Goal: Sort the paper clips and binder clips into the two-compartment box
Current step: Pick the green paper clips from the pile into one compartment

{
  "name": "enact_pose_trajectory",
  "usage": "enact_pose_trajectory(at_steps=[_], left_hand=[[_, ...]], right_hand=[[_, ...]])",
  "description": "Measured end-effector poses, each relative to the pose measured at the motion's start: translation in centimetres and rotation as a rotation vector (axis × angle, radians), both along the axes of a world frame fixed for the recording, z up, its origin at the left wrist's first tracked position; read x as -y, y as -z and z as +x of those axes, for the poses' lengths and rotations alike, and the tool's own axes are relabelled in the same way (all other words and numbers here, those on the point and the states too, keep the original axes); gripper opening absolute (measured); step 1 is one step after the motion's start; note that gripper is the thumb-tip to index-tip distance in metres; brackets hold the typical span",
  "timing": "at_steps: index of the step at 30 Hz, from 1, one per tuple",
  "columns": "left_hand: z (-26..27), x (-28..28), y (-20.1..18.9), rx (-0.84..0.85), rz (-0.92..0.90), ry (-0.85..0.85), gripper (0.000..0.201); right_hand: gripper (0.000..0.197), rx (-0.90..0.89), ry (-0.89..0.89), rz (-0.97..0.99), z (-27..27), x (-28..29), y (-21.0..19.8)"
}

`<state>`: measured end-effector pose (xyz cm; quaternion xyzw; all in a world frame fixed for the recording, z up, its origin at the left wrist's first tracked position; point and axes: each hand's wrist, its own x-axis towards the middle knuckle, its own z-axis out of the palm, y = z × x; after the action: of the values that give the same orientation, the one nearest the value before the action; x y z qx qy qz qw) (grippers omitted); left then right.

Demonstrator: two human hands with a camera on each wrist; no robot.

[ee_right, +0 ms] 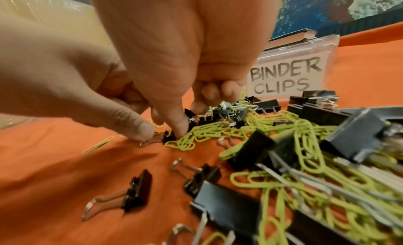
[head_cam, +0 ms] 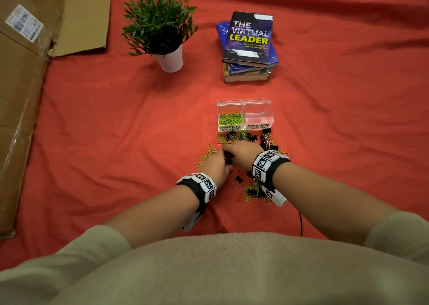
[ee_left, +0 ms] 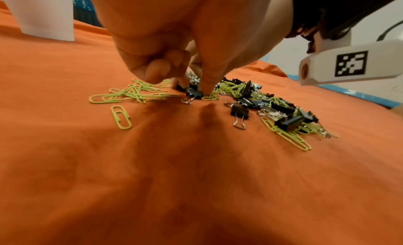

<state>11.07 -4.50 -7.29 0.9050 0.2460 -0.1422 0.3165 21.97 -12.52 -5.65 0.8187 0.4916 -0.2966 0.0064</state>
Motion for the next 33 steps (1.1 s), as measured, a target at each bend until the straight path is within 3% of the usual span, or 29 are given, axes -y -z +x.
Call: enact_pose_trajectory(at_steps=[4, 10, 15, 19, 22, 27, 33], left_hand=[[0.4, 0.4, 0.7, -0.061, 0.086, 0.026, 0.035], [0.3, 0.6, 0.9, -0.053, 0.111, 0.055, 0.029], [0.0, 1.9, 0.5, -0.01, -0.019, 0.151, 0.034], [-1.1, -0.2, 0.9, 0.03, -0.008, -0.059, 0.026], [-1.6, -3.0, 1.0, 0.061, 0.076, -0.13, 0.036], [-2.5, -5.3, 1.0, -0.039, 0.182, 0.04, 0.056], [-3.3, -4.8, 1.3, -0.011, 0.336, 0.187, 0.033]], right_hand=[[0.019, 0.014, 0.04, -0.001, 0.3, 1.4, 0.1], [0.025, 0.06, 0.126, -0.033, 1.4, 5.0, 0.1], [0.03, 0.066, 0.244, -0.062, 2.4, 6.4, -1.2], [0.024, -0.022, 0.255, 0.039, 2.0, 4.6, -1.5], [0.021, -0.079, 0.17, 0.072, 0.8, 2.7, -0.8], [0.031, -0.091, 0.083, 0.12, -0.9, -0.4, 0.8], [0.042, 0.003, 0.048, 0.118, -2.1, -3.0, 2.3]])
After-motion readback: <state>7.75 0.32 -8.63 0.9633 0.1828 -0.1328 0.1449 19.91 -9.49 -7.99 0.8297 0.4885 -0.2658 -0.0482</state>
